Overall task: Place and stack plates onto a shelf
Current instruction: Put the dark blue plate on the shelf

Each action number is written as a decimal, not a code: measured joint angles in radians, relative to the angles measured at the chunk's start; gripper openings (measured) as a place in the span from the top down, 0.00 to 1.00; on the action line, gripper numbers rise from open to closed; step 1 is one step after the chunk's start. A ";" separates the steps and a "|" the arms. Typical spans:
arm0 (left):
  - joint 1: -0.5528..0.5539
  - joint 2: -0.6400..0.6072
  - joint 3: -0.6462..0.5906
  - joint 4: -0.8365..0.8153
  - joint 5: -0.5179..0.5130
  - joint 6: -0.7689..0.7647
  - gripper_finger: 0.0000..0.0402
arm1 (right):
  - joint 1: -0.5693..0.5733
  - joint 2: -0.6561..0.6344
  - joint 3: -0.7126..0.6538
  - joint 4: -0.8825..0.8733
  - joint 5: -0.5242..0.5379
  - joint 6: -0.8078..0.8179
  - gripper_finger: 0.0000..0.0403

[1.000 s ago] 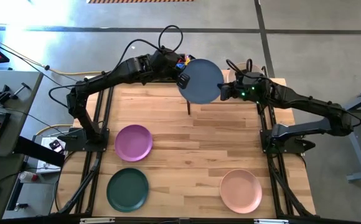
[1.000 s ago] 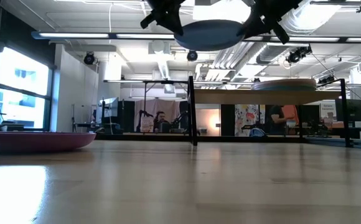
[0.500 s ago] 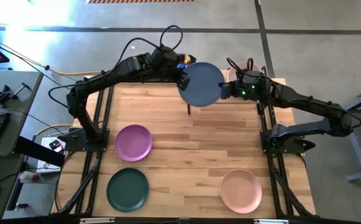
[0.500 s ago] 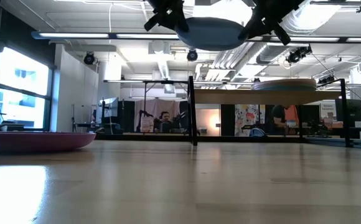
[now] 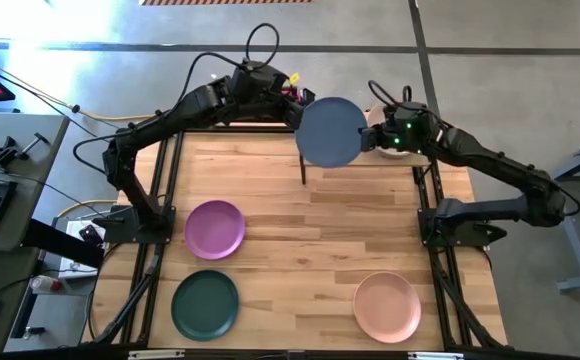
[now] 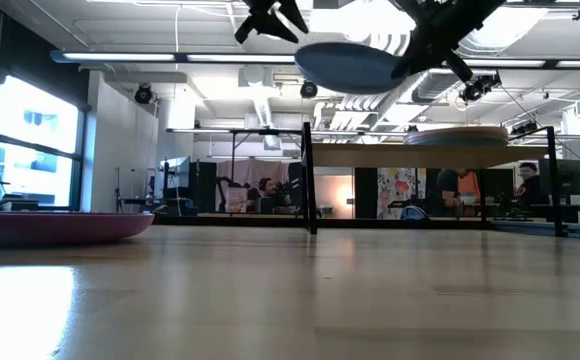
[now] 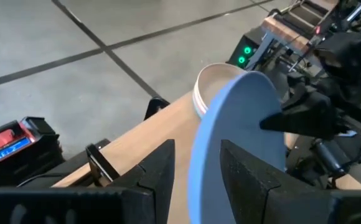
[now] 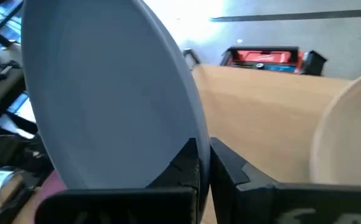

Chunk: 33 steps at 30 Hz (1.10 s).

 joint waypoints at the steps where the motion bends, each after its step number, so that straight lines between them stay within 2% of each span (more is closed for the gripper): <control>1: 0.000 -0.002 0.000 0.001 0.000 0.000 0.71 | -0.019 0.000 0.000 -0.003 -0.010 -0.009 1.00; 8: -0.014 -0.036 0.000 -0.015 0.052 0.000 0.71 | -0.162 0.007 0.000 -0.015 -0.066 -0.052 1.00; 12: -0.036 -0.072 0.000 -0.015 0.061 0.001 0.71 | -0.203 0.036 0.000 -0.021 -0.081 -0.052 1.00; 25: -0.091 -0.235 0.000 -0.085 0.059 0.089 0.71 | -0.210 0.178 0.000 -0.021 -0.076 -0.041 1.00; 33: -0.090 -0.274 0.000 -0.138 0.056 0.111 0.71 | -0.210 0.231 0.000 -0.026 -0.077 -0.037 1.00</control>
